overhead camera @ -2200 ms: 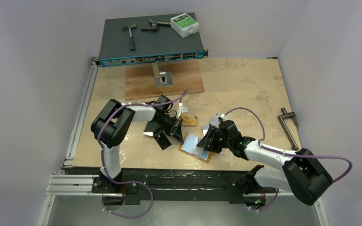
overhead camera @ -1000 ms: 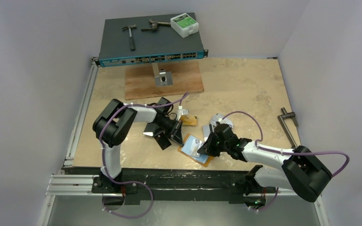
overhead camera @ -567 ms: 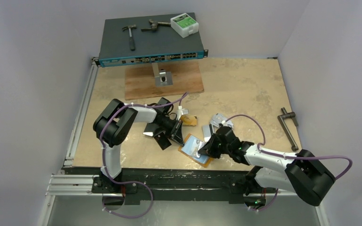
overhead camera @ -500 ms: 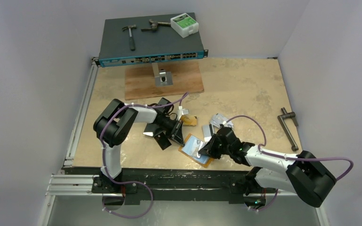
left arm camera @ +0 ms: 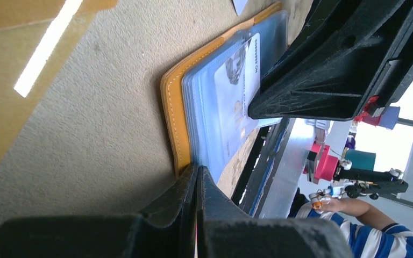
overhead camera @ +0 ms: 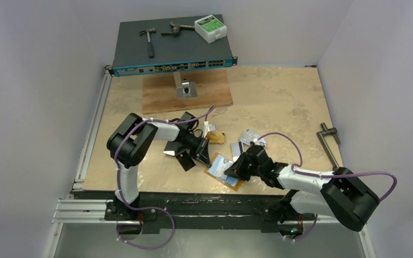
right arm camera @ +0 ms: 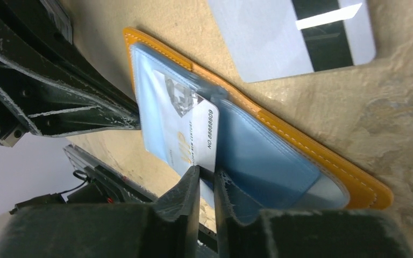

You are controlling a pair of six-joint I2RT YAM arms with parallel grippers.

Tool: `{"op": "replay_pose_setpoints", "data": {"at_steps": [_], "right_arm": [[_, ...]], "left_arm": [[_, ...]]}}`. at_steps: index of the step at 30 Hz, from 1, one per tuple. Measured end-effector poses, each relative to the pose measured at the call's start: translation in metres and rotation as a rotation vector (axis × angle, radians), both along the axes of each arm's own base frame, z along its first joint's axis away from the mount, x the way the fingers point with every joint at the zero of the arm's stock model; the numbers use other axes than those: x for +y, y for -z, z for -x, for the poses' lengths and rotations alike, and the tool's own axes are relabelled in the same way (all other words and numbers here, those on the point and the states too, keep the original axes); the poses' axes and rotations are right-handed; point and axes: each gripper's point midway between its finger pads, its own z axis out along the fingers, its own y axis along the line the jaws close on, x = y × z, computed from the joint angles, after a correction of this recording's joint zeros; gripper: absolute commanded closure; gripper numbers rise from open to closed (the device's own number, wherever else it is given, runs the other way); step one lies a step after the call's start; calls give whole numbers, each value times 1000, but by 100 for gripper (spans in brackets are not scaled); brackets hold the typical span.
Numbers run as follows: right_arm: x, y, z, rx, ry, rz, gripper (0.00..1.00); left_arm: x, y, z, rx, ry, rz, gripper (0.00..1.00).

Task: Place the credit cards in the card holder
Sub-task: Insert the credit card into the card holder.

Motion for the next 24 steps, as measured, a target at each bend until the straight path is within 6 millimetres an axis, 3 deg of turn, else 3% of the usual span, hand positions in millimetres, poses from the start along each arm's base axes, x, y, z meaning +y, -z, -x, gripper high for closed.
{"op": "replay_pose_setpoints", "data": {"at_steps": [5, 12, 24], "right_arm": [[2, -7, -1, -27, -13, -15, 63], [-4, -10, 4, -41, -42, 17, 61], [19, -11, 6, -26, -186, 106, 56]], "left_arm": [[-2, 0, 2, 0, 5, 1, 100], [-6, 0, 7, 12, 17, 0, 100], [-4, 0, 6, 21, 6, -2, 100]]}}
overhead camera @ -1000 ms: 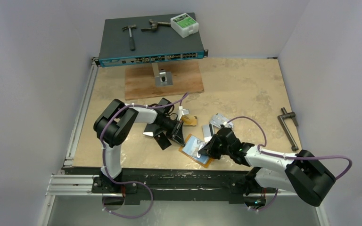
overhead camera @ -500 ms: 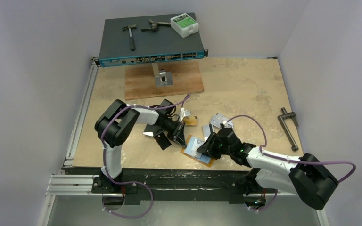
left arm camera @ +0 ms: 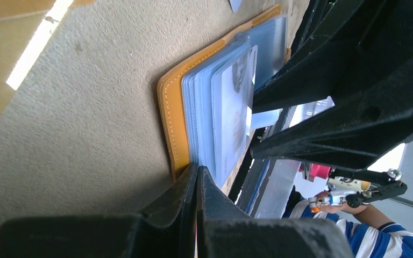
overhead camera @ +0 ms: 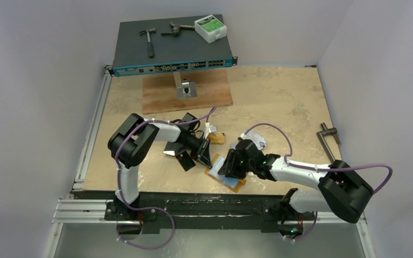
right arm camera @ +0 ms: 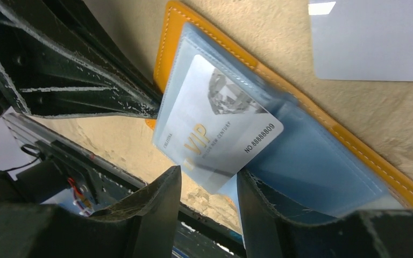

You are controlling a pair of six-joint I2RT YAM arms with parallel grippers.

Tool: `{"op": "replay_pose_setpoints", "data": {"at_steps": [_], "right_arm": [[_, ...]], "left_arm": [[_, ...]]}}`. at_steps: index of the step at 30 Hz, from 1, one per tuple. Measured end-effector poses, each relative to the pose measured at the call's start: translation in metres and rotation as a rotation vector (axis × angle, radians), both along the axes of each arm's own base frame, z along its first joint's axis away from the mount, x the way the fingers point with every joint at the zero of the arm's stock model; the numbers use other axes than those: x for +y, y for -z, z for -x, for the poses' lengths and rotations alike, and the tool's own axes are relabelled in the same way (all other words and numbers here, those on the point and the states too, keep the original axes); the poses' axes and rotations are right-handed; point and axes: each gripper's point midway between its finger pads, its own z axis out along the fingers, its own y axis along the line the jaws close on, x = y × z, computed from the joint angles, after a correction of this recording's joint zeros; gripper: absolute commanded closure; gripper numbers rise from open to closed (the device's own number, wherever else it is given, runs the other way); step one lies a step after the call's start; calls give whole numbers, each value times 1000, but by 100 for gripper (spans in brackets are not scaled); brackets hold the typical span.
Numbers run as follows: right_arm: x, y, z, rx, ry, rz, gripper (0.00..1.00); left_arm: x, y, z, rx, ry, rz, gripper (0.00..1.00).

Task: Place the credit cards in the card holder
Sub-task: Insert the credit card into the card holder.

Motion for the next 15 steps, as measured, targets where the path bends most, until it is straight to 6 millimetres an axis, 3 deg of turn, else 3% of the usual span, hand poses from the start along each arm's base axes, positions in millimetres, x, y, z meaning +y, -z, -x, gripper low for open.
{"op": "replay_pose_setpoints", "data": {"at_steps": [15], "right_arm": [[4, -9, 0, -39, -101, 149, 49]], "left_arm": [[5, 0, -7, 1, -22, 1, 100]]}}
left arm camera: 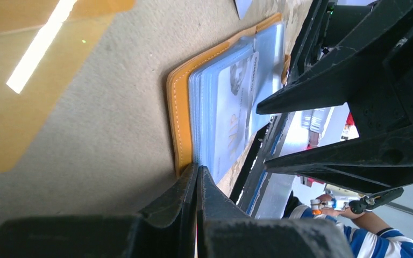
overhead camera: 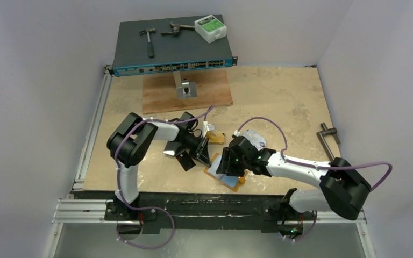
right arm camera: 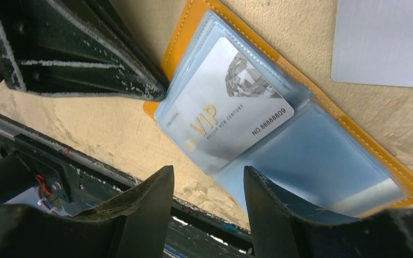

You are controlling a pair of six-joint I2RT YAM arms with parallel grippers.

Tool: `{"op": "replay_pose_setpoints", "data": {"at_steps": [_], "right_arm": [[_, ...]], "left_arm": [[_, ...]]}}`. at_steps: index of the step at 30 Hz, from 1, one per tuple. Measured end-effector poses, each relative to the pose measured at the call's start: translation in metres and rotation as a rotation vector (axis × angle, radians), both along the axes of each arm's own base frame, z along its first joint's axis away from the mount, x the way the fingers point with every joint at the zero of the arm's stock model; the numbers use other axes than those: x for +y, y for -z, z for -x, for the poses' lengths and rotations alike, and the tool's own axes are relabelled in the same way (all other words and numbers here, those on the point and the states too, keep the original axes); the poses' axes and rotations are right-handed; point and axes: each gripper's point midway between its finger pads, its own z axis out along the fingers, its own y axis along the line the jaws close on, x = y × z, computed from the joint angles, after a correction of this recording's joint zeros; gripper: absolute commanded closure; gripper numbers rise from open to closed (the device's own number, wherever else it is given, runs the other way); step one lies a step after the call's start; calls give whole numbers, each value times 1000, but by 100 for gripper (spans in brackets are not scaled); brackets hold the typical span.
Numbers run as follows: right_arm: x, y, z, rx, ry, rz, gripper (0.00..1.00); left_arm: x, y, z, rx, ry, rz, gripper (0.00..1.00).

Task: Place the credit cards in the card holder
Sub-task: Insert the credit card into the card holder.

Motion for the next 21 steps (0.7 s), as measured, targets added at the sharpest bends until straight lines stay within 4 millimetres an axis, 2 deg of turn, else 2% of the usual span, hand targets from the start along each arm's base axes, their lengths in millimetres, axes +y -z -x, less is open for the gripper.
{"op": "replay_pose_setpoints", "data": {"at_steps": [5, 9, 21], "right_arm": [[-2, -12, 1, -24, -1, -21, 46], [-6, -18, 1, -41, 8, -30, 48], [-7, 1, -9, -17, 42, -20, 58]], "left_arm": [[5, 0, -7, 0, -24, 0, 100], [6, 0, -9, -2, -27, 1, 100], [6, 0, -9, -4, -26, 3, 100]]}}
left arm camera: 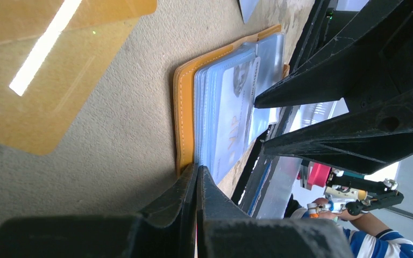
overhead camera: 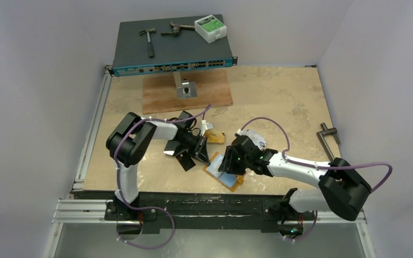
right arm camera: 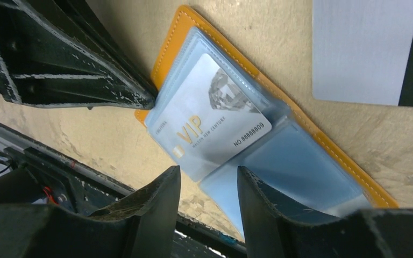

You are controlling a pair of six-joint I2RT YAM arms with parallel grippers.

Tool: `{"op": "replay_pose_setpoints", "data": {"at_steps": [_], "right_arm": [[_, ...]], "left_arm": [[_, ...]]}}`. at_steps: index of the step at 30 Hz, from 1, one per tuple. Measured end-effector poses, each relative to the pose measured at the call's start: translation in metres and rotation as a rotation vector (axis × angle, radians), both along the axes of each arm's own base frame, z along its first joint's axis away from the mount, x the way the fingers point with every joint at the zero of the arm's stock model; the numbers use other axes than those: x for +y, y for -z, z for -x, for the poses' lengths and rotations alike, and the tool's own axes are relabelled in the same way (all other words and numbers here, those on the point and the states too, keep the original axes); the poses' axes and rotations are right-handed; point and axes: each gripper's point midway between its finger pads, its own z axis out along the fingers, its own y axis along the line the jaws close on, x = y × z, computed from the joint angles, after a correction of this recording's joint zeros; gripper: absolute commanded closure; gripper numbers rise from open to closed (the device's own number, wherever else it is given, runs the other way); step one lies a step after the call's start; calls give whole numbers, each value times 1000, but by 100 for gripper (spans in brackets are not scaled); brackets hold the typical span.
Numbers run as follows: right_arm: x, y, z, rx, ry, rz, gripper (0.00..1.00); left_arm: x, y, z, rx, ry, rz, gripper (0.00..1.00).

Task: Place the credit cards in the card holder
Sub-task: Insert the credit card into the card holder.

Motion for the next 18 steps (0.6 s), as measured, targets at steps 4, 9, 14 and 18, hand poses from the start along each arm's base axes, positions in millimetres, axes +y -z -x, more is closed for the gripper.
{"op": "replay_pose_setpoints", "data": {"at_steps": [4, 9, 14, 18], "right_arm": [[4, 0, -7, -11, 6, -18, 59], [6, 6, -10, -1, -8, -8, 59], [12, 6, -16, -7, -53, 17, 61], [12, 5, -21, -16, -75, 41, 61]], "left_arm": [[0, 0, 0, 0, 1, 0, 100], [0, 0, 0, 0, 1, 1, 100], [2, 0, 1, 10, 0, -3, 100], [4, 0, 2, 8, 5, -2, 100]]}}
